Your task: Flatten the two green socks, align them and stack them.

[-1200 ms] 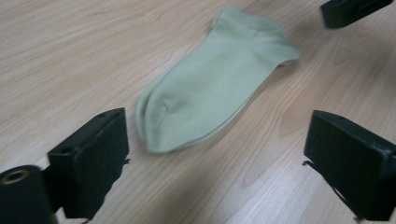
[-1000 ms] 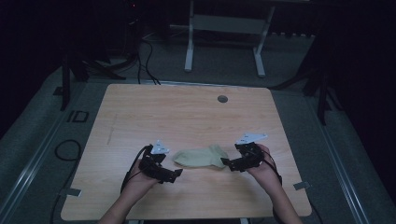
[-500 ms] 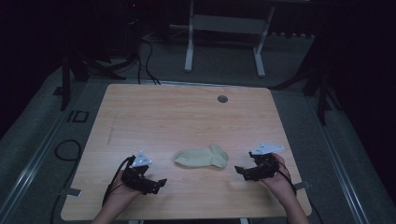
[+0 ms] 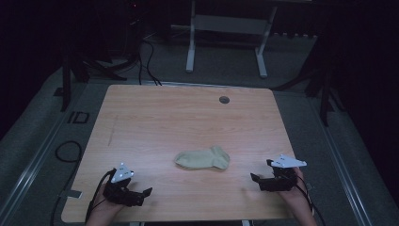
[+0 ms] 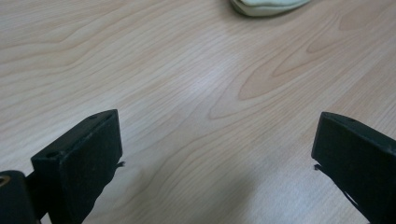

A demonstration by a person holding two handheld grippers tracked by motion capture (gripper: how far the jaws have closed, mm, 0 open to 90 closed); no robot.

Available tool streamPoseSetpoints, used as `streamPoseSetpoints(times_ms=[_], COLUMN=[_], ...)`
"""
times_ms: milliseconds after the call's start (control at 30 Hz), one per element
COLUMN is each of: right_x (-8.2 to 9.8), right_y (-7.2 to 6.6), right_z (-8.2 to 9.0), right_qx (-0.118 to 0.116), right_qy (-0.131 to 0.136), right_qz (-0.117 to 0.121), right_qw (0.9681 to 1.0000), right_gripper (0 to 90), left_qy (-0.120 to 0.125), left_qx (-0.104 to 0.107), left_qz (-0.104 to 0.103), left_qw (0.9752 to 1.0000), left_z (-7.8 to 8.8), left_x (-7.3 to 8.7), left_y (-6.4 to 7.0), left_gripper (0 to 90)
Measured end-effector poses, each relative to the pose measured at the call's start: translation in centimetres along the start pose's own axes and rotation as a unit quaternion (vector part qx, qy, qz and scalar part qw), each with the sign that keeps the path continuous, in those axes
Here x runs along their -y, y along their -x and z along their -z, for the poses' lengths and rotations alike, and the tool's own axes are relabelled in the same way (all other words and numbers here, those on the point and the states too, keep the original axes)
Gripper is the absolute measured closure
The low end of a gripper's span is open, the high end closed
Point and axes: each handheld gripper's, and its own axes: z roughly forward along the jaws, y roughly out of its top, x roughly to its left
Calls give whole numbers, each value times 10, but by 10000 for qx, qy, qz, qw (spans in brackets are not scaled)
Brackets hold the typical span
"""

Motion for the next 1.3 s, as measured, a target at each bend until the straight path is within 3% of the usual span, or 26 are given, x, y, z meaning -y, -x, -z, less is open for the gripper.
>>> streamPoseSetpoints(times_ms=[233, 300, 433, 600, 667, 967, 1067, 1200, 1300], right_x=[22, 28, 39, 48, 50, 62, 68, 71, 71], right_y=[6, 8, 11, 17, 20, 28, 31, 36, 36], right_z=[14, 16, 19, 29, 32, 42, 46, 49, 49], right_qx=[302, 268, 415, 659, 647, 1033, 1219, 1336, 1362], right_qy=[112, 127, 116, 291, 293, 433, 599, 731, 732], right_qz=[-301, -432, -565, -793, -856, -1184, -1369, -1558, -1513], right_qw=[9990, 9986, 9975, 9942, 9938, 9866, 9812, 9760, 9763], right_gripper=[109, 109, 109, 109, 109, 109, 109, 109, 111], left_qy=[64, 124, 217, 303, 337, 572, 672, 825, 861], left_qx=[-120, -240, -372, -569, -656, -960, -973, -1079, -1148], left_qz=[249, 375, 473, 534, 593, 907, 1078, 1122, 1059], left_qw=[9996, 9989, 9980, 9965, 9955, 9896, 9871, 9844, 9840], left_z=[9, 11, 15, 24, 27, 40, 42, 41, 40], left_x=[15, 20, 28, 33, 35, 46, 51, 56, 56], left_y=[-11, -15, -20, -26, -28, -39, -42, -41, -39], left_gripper=[20, 20, 20, 20, 20, 20, 20, 20, 20])
